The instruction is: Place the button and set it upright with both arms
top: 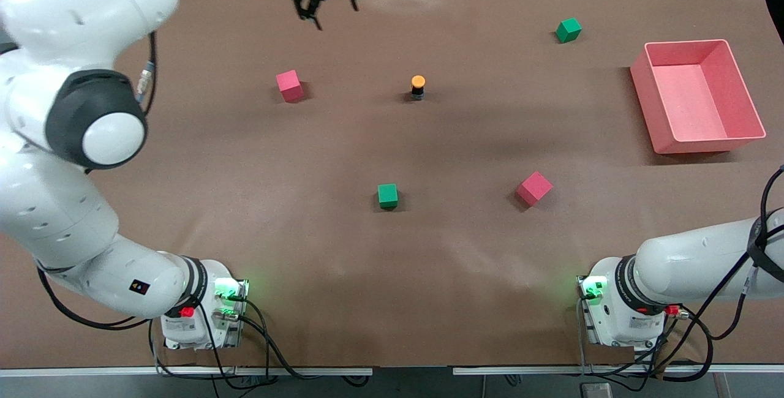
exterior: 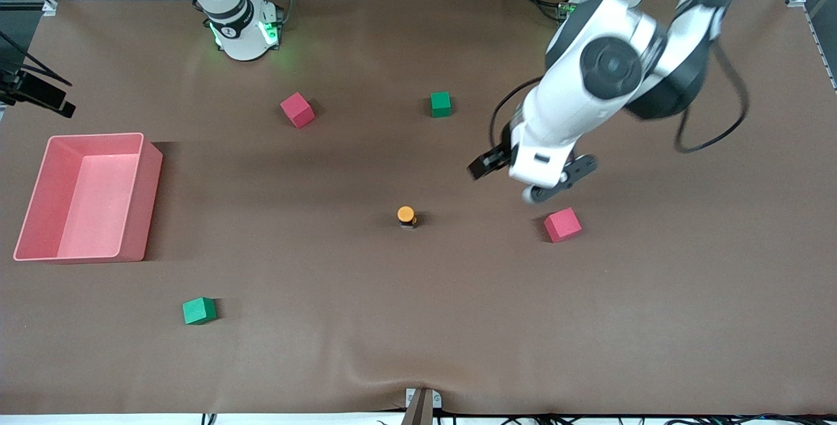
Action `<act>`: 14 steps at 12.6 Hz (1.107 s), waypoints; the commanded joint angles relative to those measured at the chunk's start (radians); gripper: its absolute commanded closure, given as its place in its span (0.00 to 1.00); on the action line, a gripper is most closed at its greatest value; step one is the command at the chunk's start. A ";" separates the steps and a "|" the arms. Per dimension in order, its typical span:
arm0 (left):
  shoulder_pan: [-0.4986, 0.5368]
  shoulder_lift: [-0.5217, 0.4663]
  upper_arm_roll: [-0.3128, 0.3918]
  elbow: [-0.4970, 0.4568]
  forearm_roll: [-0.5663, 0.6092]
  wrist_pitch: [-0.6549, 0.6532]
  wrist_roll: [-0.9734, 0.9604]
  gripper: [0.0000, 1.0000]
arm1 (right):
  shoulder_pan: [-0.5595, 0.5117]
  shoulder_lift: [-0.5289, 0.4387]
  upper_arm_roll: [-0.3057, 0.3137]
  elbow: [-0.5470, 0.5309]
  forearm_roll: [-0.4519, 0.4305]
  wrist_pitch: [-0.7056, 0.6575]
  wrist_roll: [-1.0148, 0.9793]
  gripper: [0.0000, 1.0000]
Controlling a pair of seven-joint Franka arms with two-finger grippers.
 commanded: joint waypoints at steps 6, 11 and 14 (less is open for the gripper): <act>0.140 -0.233 -0.002 -0.048 0.155 -0.159 0.449 0.00 | -0.019 -0.012 0.015 -0.007 0.021 0.047 -0.009 0.00; 0.332 -0.304 -0.008 -0.040 0.143 -0.228 0.635 0.00 | 0.006 -0.005 0.020 0.004 0.021 0.061 -0.009 0.00; 0.364 -0.322 -0.005 -0.039 0.143 -0.237 0.673 0.00 | 0.006 -0.005 0.020 0.003 0.029 0.089 -0.011 0.00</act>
